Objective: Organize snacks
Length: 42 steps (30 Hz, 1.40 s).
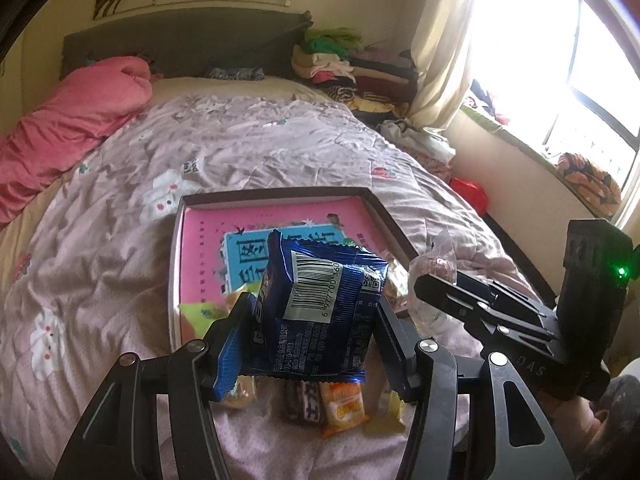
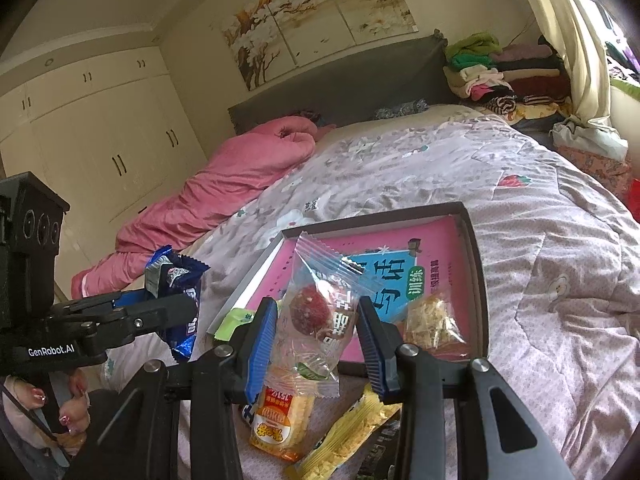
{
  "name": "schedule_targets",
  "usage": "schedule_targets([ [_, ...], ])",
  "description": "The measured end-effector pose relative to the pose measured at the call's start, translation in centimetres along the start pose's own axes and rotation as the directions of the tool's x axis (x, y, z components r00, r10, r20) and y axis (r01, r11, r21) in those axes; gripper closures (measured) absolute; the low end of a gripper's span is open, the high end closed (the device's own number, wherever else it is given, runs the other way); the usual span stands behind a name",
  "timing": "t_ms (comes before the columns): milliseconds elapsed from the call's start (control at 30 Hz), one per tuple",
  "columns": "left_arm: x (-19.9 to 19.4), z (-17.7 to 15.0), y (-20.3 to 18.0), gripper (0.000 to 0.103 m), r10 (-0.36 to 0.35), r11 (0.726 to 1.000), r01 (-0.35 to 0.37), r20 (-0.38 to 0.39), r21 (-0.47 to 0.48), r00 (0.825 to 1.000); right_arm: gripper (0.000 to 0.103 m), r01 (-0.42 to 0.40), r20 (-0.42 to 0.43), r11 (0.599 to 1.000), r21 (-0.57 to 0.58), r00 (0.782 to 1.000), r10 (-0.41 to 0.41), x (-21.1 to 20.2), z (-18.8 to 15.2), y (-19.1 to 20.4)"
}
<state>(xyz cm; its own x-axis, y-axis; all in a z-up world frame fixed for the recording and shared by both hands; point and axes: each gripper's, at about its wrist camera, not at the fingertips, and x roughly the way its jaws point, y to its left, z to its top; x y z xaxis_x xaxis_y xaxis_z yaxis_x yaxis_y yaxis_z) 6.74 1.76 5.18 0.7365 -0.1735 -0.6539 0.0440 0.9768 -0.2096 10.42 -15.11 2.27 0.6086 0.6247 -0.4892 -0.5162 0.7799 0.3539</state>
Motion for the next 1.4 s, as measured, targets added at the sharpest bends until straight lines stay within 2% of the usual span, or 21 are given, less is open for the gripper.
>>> schedule_targets([
  [533,2.6,2.2,1.2,0.043,-0.005,0.999,0.006,0.022,-0.046,1.0,0.062,0.076,0.068,0.997,-0.012,0.995,-0.075,-0.3,1.9,-1.8],
  [833,5.5,3.0,2.3,0.043,-0.048,0.994,0.047,-0.005,-0.102,0.999,0.062,0.09,0.056,0.996,0.013,0.994,-0.091,0.6,2.3,-3.1],
  [1400,9.4,3.0,1.9,0.043,-0.052,0.994,0.046,-0.06,-0.096,0.997,0.062,0.074,0.019,0.997,0.002,0.997,-0.074,2.9,2.8,-3.2],
])
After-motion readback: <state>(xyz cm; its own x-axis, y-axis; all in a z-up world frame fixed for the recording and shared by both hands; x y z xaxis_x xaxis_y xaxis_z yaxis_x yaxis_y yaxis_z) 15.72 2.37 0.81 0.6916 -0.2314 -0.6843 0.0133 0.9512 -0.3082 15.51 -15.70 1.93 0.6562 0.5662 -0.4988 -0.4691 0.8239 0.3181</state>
